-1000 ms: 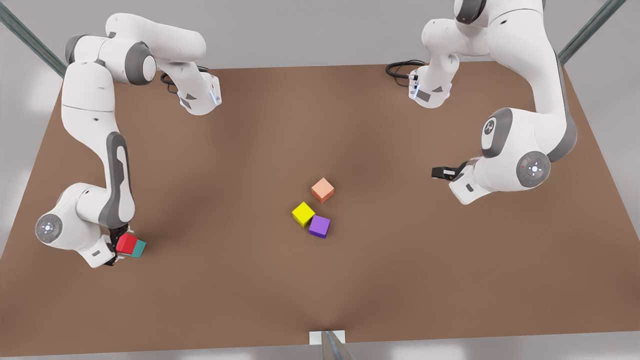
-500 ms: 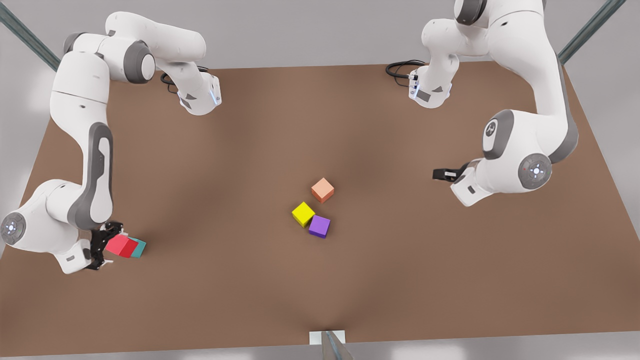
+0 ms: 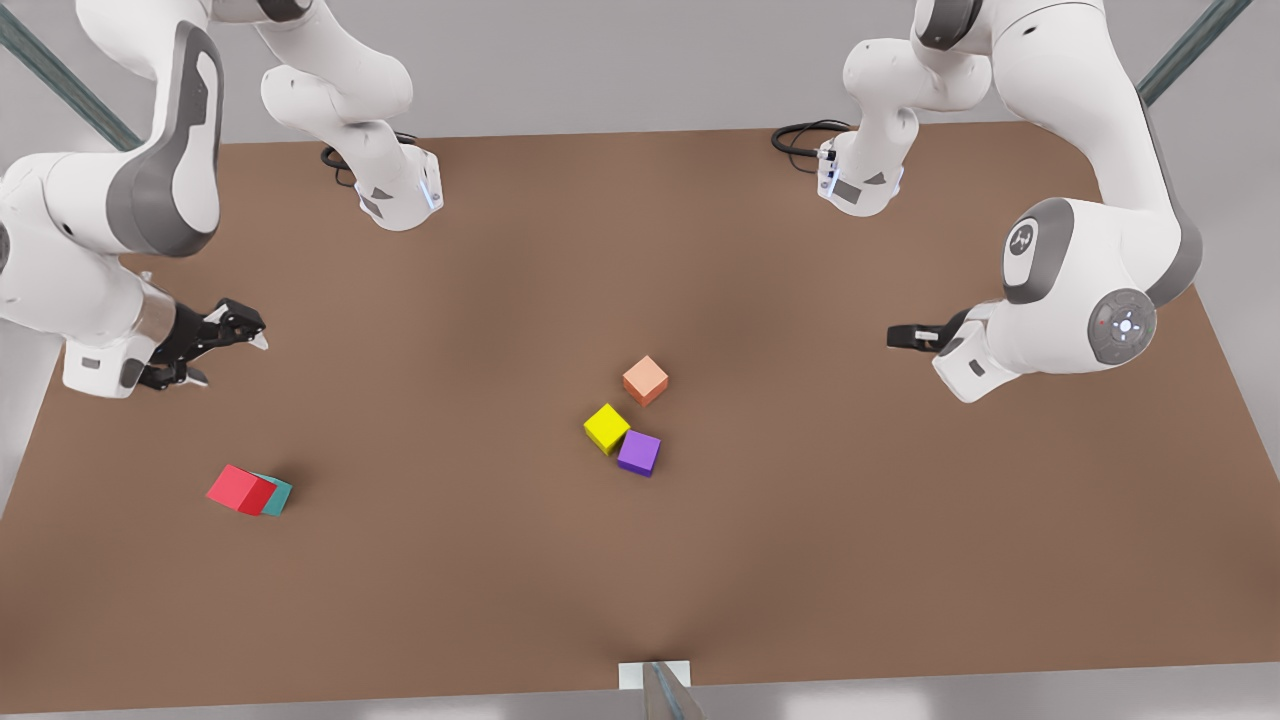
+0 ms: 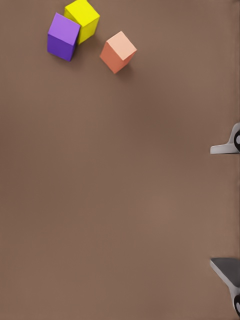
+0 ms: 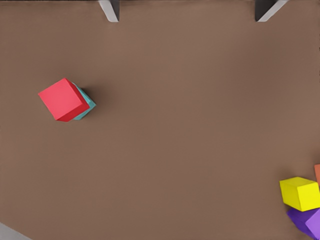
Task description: Pick up red wooden cube and pass to hand red wooden cube and place in blue wooden cube
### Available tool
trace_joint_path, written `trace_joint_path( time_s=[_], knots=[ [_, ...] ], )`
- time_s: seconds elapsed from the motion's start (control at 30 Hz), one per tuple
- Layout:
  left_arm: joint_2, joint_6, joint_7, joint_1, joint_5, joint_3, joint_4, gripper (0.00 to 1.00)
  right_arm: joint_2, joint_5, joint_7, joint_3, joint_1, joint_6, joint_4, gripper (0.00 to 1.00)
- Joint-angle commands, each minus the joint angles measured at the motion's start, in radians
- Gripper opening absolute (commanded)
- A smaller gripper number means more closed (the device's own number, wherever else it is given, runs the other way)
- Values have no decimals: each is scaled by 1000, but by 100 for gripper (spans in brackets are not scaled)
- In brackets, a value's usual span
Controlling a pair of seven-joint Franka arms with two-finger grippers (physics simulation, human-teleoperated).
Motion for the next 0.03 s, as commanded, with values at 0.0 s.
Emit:
trace_joint_path(
  time_s=[0.0],
  knots=[
    [-1,-17,-5,0,0,0,0,100,-5,-20,713,-2,1,-39,1,100]
  ],
)
